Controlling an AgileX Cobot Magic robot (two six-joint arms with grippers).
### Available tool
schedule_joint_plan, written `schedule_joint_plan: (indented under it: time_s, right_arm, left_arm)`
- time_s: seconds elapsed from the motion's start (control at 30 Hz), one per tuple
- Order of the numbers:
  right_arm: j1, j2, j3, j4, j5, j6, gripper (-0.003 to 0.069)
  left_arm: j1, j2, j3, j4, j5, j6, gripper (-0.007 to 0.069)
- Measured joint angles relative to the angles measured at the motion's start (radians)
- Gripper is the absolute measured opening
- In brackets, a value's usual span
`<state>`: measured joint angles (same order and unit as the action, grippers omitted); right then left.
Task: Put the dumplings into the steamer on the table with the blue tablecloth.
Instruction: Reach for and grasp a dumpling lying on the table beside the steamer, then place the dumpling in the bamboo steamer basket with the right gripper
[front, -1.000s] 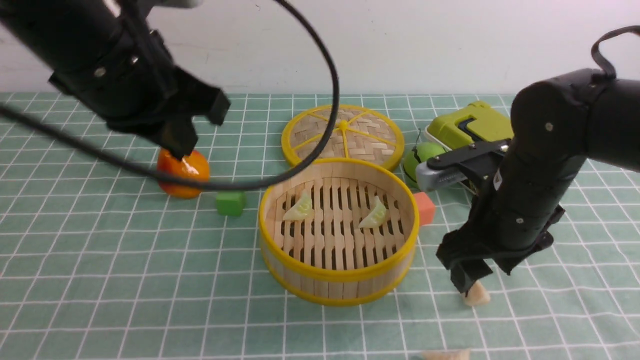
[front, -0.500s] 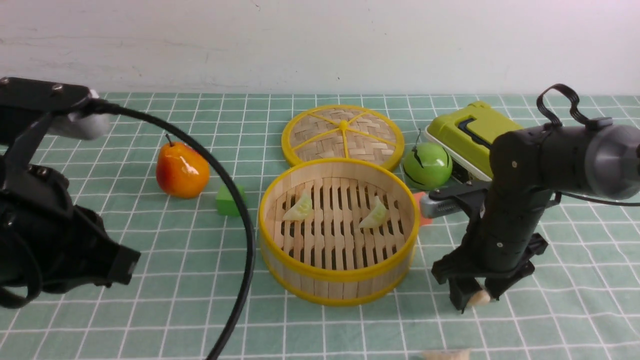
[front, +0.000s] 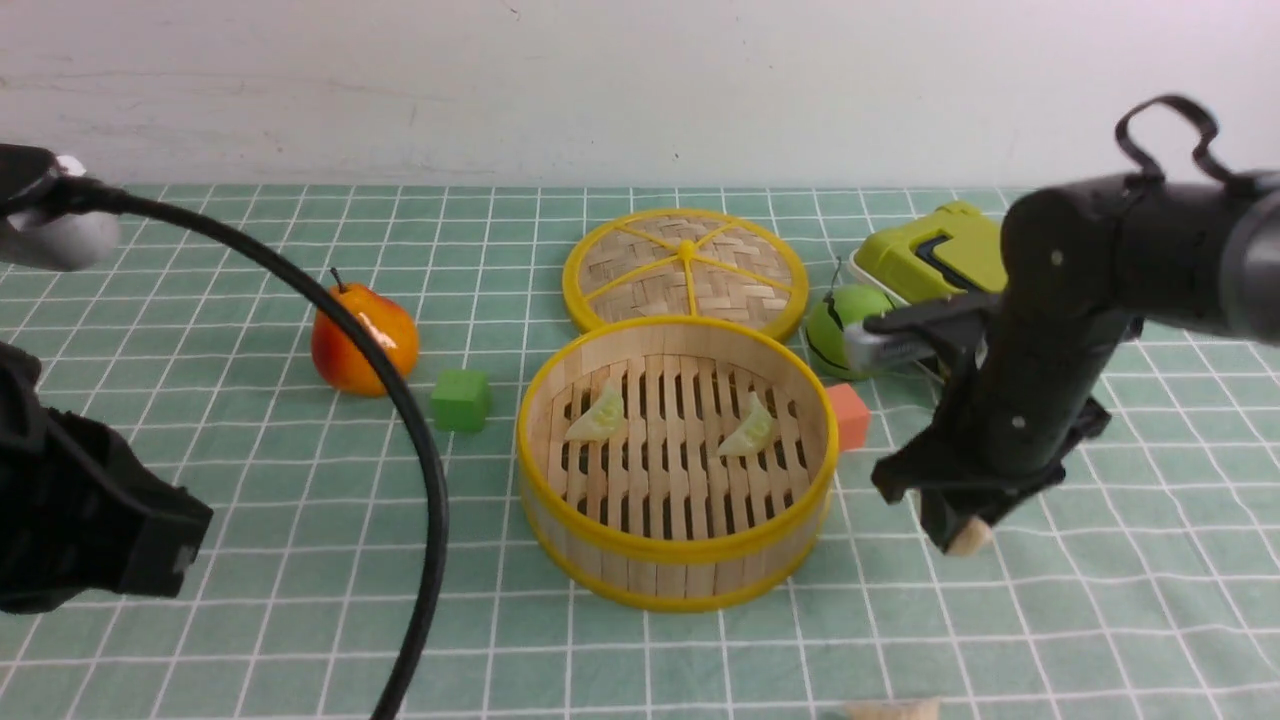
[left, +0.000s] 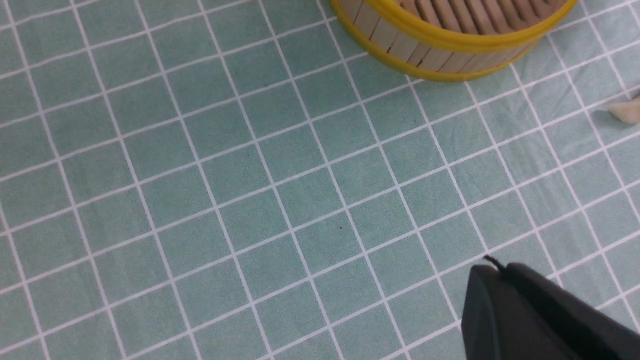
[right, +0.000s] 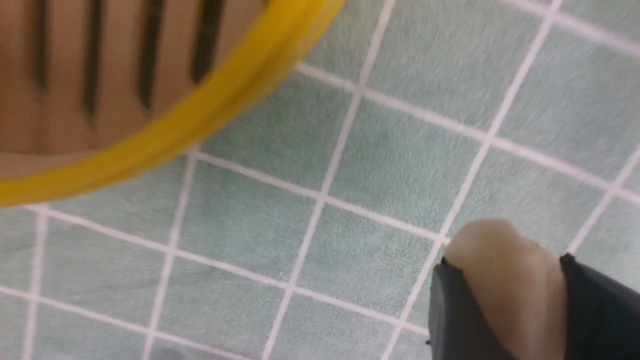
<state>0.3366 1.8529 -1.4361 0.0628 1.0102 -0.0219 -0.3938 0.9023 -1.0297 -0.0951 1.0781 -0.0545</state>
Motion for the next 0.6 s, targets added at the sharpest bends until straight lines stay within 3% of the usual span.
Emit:
schedule_joint_plan:
  time_s: [0.3, 0.6]
  right_arm:
    - [0.184, 0.086, -0.319, 0.03, -0.03, -0.011, 0.0251]
    - [0.188, 0.394, -0.539, 0.026, -0.063, 0.107, 0.0251]
  left_arm:
    - [0.0, -0.207, 0.169, -0.023, -0.028, 0.0, -0.0014]
    - [0.0, -0.283, 0.235, -0.108, -0.031, 0.0, -0.0014]
